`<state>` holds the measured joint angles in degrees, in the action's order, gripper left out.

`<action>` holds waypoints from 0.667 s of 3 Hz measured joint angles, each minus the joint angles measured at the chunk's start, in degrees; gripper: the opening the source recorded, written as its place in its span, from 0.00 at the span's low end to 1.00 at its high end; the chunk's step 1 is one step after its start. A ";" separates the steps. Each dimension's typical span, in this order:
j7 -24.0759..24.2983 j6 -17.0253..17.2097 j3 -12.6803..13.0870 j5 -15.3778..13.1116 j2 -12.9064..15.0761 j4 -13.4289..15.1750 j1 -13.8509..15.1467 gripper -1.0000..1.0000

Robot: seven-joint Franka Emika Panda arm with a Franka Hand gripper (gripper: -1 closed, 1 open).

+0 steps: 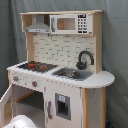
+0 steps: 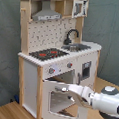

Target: Play with the kitchen

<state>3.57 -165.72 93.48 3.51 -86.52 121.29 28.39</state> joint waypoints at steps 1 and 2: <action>4.80 0.05 1.08 0.00 0.15 4.48 -2.98 1.00; 9.45 0.11 2.74 0.00 0.28 8.60 -5.70 1.00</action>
<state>13.03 -165.61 96.22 3.52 -86.23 129.89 22.69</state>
